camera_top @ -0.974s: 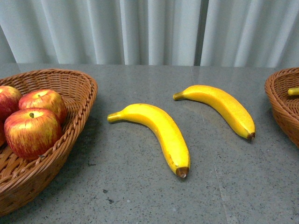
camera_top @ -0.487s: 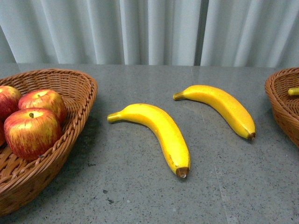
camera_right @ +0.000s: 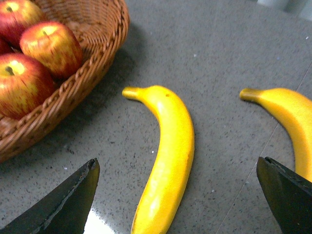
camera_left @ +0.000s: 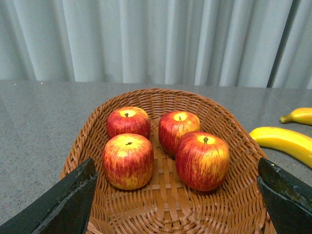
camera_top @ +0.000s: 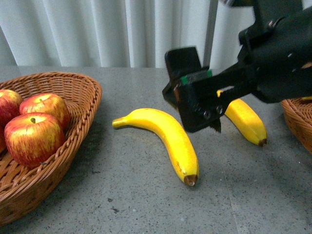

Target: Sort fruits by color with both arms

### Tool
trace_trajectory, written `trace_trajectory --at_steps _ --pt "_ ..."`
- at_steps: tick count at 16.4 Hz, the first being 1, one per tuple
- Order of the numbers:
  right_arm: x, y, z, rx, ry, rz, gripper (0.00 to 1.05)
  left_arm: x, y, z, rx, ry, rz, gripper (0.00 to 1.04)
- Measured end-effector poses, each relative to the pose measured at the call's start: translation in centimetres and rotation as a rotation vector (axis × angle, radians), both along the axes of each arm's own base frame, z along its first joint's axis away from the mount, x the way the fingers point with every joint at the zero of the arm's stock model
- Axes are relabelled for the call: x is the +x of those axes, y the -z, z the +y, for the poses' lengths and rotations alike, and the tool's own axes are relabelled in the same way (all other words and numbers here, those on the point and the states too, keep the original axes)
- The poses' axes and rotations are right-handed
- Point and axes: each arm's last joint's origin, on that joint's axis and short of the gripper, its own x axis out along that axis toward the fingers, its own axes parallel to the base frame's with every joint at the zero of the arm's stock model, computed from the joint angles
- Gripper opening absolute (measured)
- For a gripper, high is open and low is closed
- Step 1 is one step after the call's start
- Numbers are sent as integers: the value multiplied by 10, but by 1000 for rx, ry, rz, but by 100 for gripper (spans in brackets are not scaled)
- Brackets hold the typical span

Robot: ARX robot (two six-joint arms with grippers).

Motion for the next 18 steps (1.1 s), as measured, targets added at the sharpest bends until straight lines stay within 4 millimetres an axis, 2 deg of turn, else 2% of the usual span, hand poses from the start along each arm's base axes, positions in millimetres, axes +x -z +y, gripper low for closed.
trace_trajectory --at_steps 3,5,13,16,17,18 --pt "16 12 28 -85 -13 43 98 0 0 0 0 0 0 98" --pt "24 31 38 -148 -2 111 98 0 0 0 0 0 0 98" --pt "35 58 45 -252 51 149 98 0 0 0 0 0 0 98" --pt "30 71 54 -293 23 168 98 0 0 0 0 0 0 98" --pt "29 71 55 -292 18 165 96 0 0 0 0 0 0 98" --pt "28 71 57 -292 13 163 88 0 0 0 0 0 0 98"
